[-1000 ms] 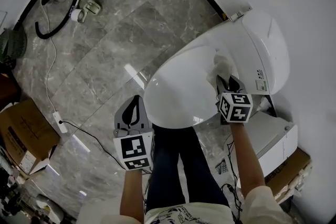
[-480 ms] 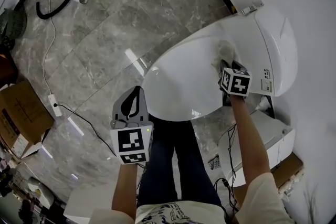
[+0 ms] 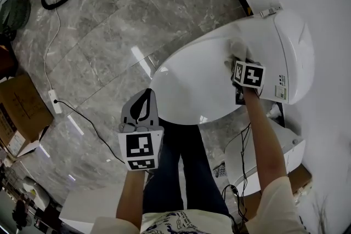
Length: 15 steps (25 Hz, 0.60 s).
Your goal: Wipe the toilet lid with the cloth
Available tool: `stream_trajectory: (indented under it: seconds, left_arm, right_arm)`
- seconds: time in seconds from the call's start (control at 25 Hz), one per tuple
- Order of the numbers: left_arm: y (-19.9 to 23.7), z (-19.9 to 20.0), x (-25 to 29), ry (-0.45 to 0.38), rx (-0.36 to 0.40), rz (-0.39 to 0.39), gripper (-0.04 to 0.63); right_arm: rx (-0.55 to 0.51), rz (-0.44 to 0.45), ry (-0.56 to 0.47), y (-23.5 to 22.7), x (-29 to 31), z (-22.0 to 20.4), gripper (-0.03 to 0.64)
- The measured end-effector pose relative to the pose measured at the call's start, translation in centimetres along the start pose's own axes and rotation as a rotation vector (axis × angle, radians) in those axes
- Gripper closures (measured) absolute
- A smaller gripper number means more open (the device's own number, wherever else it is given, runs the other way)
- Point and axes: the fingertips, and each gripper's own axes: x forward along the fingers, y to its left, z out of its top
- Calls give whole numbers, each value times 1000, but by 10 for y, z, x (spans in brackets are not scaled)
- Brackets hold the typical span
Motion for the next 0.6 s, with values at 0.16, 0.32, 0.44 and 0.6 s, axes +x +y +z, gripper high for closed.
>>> stream_trajectory:
  seconds: [0.16,0.32,0.44,0.6]
  left_arm:
    - [1,-4,-4,3,-15,-4,586]
    - [2,-9,-10,3,-31,3,586]
    - [6,-15,-14,9,-47,14,586]
    - [14,-22,-22,9,-68,35,586]
  right_arm:
    - [-39,-18,27,4,-1,2,511]
    - [-72,0,45,16,1,6,512]
    - [-121,13,52,33,1,11,512]
    - [-190,5,55,54,2,12,512]
